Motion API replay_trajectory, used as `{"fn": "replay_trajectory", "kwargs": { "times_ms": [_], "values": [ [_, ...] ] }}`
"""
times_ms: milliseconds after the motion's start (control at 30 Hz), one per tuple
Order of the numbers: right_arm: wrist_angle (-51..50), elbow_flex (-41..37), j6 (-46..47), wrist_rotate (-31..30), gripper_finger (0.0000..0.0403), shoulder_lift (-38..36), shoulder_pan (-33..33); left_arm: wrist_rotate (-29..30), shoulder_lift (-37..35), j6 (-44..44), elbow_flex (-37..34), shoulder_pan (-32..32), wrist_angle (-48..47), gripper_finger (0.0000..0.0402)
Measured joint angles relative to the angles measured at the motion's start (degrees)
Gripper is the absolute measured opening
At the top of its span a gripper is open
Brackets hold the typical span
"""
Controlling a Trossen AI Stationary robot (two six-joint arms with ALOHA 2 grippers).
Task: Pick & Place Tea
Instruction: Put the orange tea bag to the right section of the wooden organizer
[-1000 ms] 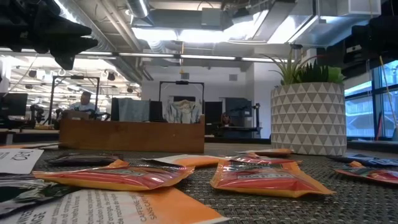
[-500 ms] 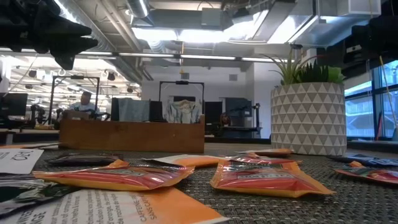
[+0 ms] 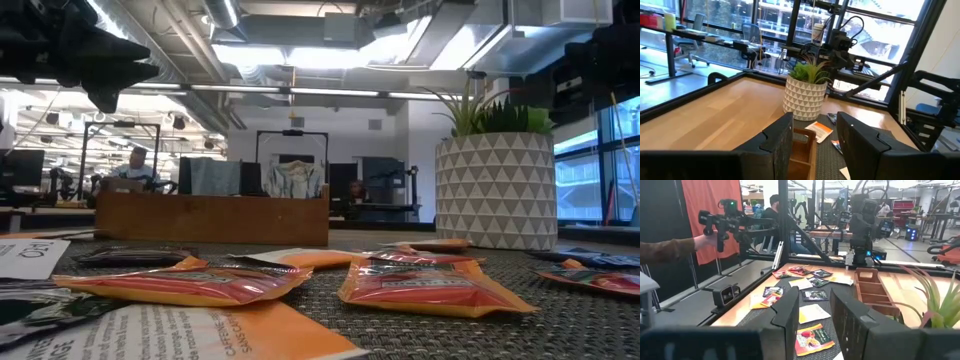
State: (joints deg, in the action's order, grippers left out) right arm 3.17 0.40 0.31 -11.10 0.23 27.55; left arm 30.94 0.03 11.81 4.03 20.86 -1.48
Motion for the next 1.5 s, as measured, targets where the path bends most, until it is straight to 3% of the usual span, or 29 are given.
{"fn": "replay_trajectory", "kwargs": {
  "times_ms": [167, 367, 667, 967, 1267, 1500],
  "values": [
    [0.33, 0.00, 2.08, -1.66, 0.0111, 0.75, 0.00, -0.05, 0.02, 4.19, 0.00, 0.02, 0.49, 0.0148],
    [3.16, 2.11, -1.12, -4.28, 0.0091, 6.85, 0.00, 2.41, 0.02, 5.98, -0.02, 0.00, 0.65, 0.0148],
    [2.31, 18.29, -11.36, -4.39, 0.0057, 29.06, 0.00, -2.20, 6.42, -2.15, 0.00, 0.00, 11.63, 0.0148],
    [-3.12, 35.29, -12.85, -8.85, 0.0034, 56.21, 0.00, -5.49, 28.42, -1.04, 2.75, 0.01, 24.49, 0.0139],
    [-3.18, 42.83, -12.83, -8.83, 0.0024, 75.85, 0.00, -7.34, 58.32, -0.57, 23.61, 0.00, 18.06, 0.0101],
    [-2.66, 45.86, -7.13, -8.10, 0.0008, 87.13, 0.24, -7.63, 76.20, -0.46, 36.54, -0.02, 15.33, 0.0070]
  ]
}}
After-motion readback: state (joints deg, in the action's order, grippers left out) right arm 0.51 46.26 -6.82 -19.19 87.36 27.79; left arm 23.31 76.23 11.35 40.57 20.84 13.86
